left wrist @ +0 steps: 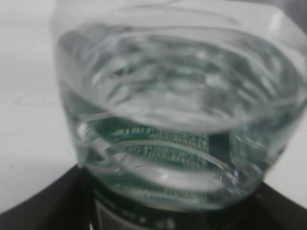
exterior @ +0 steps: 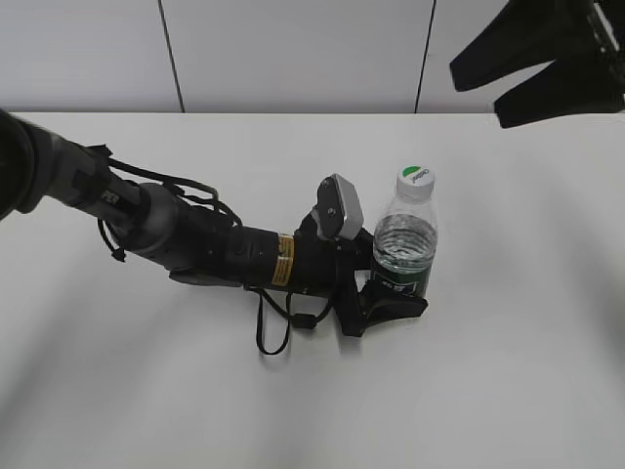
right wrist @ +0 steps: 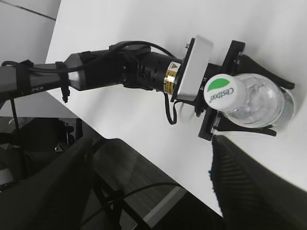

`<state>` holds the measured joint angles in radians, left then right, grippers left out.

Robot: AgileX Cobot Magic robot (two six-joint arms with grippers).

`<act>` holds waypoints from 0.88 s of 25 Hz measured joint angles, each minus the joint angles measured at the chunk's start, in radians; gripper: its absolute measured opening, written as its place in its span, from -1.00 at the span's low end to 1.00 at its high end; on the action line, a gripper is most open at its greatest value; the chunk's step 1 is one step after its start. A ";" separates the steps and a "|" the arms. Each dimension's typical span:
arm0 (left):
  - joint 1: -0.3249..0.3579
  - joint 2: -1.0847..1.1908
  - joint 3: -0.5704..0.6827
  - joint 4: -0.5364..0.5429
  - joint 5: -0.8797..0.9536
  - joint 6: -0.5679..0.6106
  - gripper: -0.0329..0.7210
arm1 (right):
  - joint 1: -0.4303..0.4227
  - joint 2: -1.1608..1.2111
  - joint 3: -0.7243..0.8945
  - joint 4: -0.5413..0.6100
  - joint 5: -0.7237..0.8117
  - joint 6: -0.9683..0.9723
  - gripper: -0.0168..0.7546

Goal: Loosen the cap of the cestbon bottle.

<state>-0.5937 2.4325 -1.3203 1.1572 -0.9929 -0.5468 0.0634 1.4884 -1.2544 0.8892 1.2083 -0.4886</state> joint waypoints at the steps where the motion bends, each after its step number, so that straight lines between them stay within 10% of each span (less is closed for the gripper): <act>1: 0.000 0.000 0.000 0.000 0.000 0.000 0.53 | 0.018 0.008 -0.002 -0.006 0.000 0.000 0.54; 11: 0.000 0.000 0.000 -0.002 0.001 0.000 0.53 | 0.215 0.116 -0.230 -0.340 0.006 0.216 0.54; 22: 0.000 0.000 0.000 -0.004 0.001 0.000 0.53 | 0.270 0.286 -0.279 -0.439 0.008 0.309 0.40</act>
<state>-0.5937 2.4325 -1.3203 1.1528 -0.9919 -0.5468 0.3337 1.7745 -1.5333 0.4500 1.2159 -0.1791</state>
